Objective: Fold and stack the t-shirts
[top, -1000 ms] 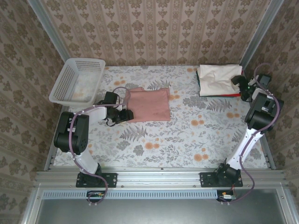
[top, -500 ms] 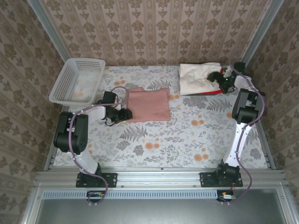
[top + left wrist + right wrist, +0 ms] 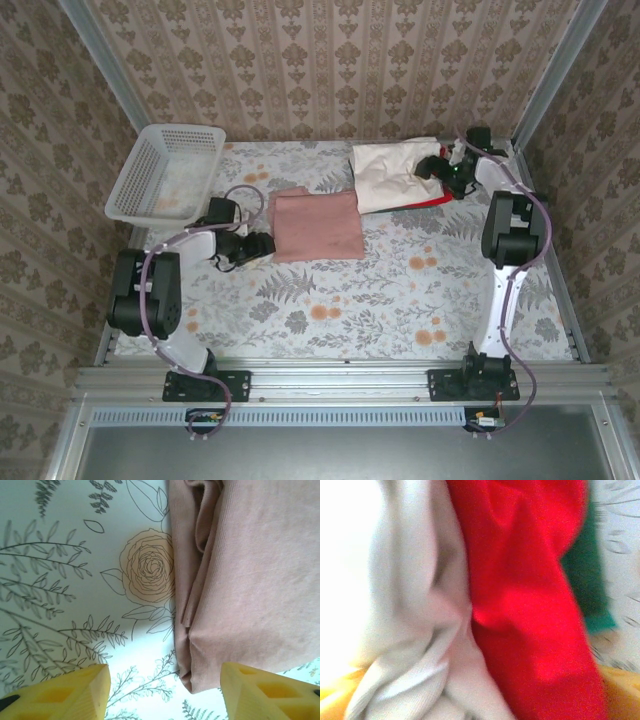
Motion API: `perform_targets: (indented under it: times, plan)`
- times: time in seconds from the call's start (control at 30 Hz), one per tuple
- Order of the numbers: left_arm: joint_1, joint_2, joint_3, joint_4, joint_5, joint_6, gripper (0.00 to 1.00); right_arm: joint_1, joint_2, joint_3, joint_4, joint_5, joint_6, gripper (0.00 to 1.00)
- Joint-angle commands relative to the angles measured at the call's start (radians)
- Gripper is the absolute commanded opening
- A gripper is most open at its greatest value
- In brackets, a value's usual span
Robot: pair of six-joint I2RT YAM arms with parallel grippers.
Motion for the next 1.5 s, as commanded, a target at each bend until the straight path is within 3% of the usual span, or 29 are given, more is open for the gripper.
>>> perform_targets:
  times: [0.0,0.07,0.17,0.33,0.43,0.53,0.8,1.1,1.47]
  plan:
    - [0.007,-0.066,-0.008,0.015,0.015,-0.03,0.63,0.0,-0.227,-0.064,-0.067,0.237,0.044,1.0]
    - [0.001,-0.084,-0.01,0.053,0.017,-0.046,0.66,0.004,-0.345,-0.182,-0.016,0.315,0.066,1.0]
    - [-0.005,-0.057,0.002,0.141,0.024,-0.059,0.65,0.046,-0.521,-0.41,0.122,0.299,0.102,0.99]
    - [-0.012,0.069,0.071,0.219,-0.004,-0.072,0.76,0.271,-0.692,-0.727,0.374,0.213,0.184,0.95]
    - [-0.021,0.129,0.11,0.239,-0.005,-0.061,0.87,0.417,-0.666,-0.763,0.422,0.256,0.207,0.83]
    - [-0.038,0.184,0.139,0.257,0.009,-0.068,1.0,0.503,-0.58,-0.75,0.473,0.266,0.225,0.78]
    - [-0.063,0.267,0.149,0.316,0.003,-0.092,1.0,0.563,-0.311,-0.545,0.426,0.299,0.198,0.74]
    - [-0.079,0.289,0.128,0.377,0.096,-0.14,0.69,0.589,-0.208,-0.508,0.441,0.276,0.204,0.77]
    - [-0.074,0.288,0.064,0.469,0.201,-0.205,0.56,0.67,-0.151,-0.466,0.485,0.2,0.239,0.75]
